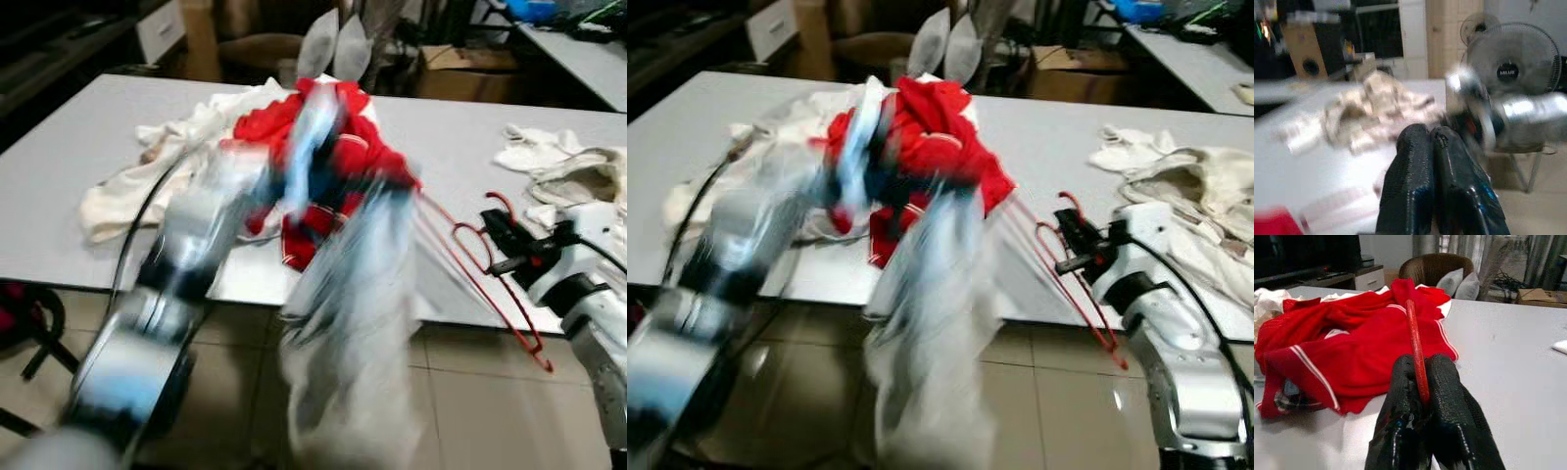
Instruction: Hang hanger
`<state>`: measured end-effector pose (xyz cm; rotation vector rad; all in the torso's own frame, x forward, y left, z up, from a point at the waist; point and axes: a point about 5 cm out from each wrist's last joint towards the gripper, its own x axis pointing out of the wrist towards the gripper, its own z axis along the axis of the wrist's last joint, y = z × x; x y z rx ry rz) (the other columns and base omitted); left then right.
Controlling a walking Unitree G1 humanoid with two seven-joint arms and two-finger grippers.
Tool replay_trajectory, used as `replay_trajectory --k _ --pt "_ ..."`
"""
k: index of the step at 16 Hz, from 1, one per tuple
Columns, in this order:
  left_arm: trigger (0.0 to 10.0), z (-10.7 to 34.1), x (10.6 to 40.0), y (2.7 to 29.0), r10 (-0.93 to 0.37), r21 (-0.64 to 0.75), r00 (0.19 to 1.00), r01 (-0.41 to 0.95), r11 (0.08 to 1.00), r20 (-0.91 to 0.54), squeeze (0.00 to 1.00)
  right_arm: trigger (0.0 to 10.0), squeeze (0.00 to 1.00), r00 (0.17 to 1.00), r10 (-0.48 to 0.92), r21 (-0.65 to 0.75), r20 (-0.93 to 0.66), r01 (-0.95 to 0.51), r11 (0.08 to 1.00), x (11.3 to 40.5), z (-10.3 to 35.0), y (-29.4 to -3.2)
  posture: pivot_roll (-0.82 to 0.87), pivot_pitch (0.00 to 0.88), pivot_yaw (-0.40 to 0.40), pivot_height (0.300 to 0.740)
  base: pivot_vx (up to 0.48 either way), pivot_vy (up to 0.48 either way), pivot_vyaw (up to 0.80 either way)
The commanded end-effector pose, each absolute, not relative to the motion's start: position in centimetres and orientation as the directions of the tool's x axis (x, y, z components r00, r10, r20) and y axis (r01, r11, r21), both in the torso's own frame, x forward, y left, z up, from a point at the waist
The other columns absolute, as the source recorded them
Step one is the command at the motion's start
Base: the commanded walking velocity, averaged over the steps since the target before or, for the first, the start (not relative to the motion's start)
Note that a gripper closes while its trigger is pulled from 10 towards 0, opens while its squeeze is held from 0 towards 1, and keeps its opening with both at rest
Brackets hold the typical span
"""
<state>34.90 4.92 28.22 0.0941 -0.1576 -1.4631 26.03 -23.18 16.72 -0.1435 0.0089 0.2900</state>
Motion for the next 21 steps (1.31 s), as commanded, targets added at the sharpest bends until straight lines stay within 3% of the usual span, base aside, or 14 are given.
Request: replay_trajectory --k 1,2,3,4,6,7,9,10,13,14,16,18,21 --pt "10.0 35.8 37.5 6.0 -0.897 0.209 0.315 0.898 0.388 0.309 0.00 10.0 0.00 0.968 0.249 -0.129 -0.027 -0.250 0.959 25.7 16.6 -23.6 -0.14 0.000 0.013 0.740 0.000 0.000 0.00" --pt "10.0 38.2 38.8 7.2 -0.783 0.189 0.487 0.789 0.584 0.387 0.00 10.0 0.00 0.971 0.237 -0.132 -0.026 -0.239 0.962 25.6 16.5 -23.7 -0.14 0.000 0.013 0.740 0.000 0.000 0.00" --pt "10.0 41.7 40.1 11.0 -0.478 0.123 0.725 0.486 0.865 0.496 0.00 10.0 0.00 0.976 0.216 -0.137 -0.020 -0.217 0.966 25.5 16.5 -23.9 -0.16 0.000 0.038 0.740 0.000 0.000 0.00" --pt "10.0 43.6 40.1 14.6 -0.240 0.046 0.792 0.260 0.965 0.561 0.00 10.0 0.00 0.980 0.199 -0.136 -0.013 -0.199 0.970 25.4 16.5 -24.1 -0.16 0.000 0.051 0.740 0.000 0.000 0.00" --pt "10.0 44.9 39.5 19.6 0.004 0.024 0.811 -0.022 0.999 0.586 0.00 10.0 0.00 0.985 0.173 -0.133 -0.002 -0.172 0.976 25.0 16.6 -24.3 -0.17 0.000 0.063 0.740 0.000 0.000 0.00" --pt "10.0 44.4 39.6 20.7 0.030 0.098 0.827 -0.102 0.990 0.562 0.00 10.0 0.00 0.986 0.167 -0.132 0.002 -0.165 0.977 24.8 16.6 -24.4 -0.17 0.000 0.064 0.740 0.000 0.000 0.00" --pt "10.0 43.1 39.9 21.5 0.050 0.138 0.845 -0.145 0.980 0.533 0.00 10.0 0.00 0.986 0.165 -0.130 0.005 -0.163 0.978 24.8 16.6 -24.3 -0.17 0.000 0.048 0.740 0.000 0.000 0.00" --pt "10.0 39.9 40.8 21.8 0.070 0.225 0.888 -0.190 0.956 0.454 0.00 10.0 0.00 0.984 0.177 -0.126 0.009 -0.174 0.977 25.3 16.6 -23.9 -0.16 0.000 0.034 0.740 0.000 0.000 0.00" --pt "10.0 33.5 42.1 21.0 0.023 0.455 0.968 -0.139 0.880 0.251 0.00 10.0 0.00 0.979 0.203 -0.125 0.008 -0.200 0.972 26.0 16.6 -23.2 -0.15 0.000 0.020 0.740 0.000 0.000 0.00" --pt "10.0 29.8 42.4 20.5 -0.022 0.515 0.991 -0.050 0.856 0.134 0.00 10.0 0.00 0.977 0.213 -0.128 0.003 -0.211 0.969 26.1 16.5 -23.0 -0.14 0.000 0.013 0.740 0.000 0.000 0.00" --pt "10.0 27.5 42.4 19.6 -0.095 0.509 0.994 0.053 0.859 0.056 0.00 10.0 0.00 0.976 0.219 -0.134 -0.004 -0.217 0.967 26.0 16.3 -22.9 -0.15 0.000 0.014 0.740 0.000 0.000 0.00" --pt "10.0 26.6 42.3 17.8 -0.262 0.465 0.965 0.231 0.855 0.001 0.00 10.0 0.00 0.971 0.238 -0.128 0.014 -0.234 0.964 25.9 16.8 -22.7 -0.15 0.000 0.016 0.740 0.000 0.000 0.00" --pt "10.0 30.6 42.4 18.1 -0.249 0.318 0.957 0.191 0.928 0.151 0.00 10.0 0.00 0.907 0.381 -0.038 0.182 -0.381 0.924 25.6 21.0 -22.4 -0.14 0.000 0.016 0.740 0.000 0.000 0.00"
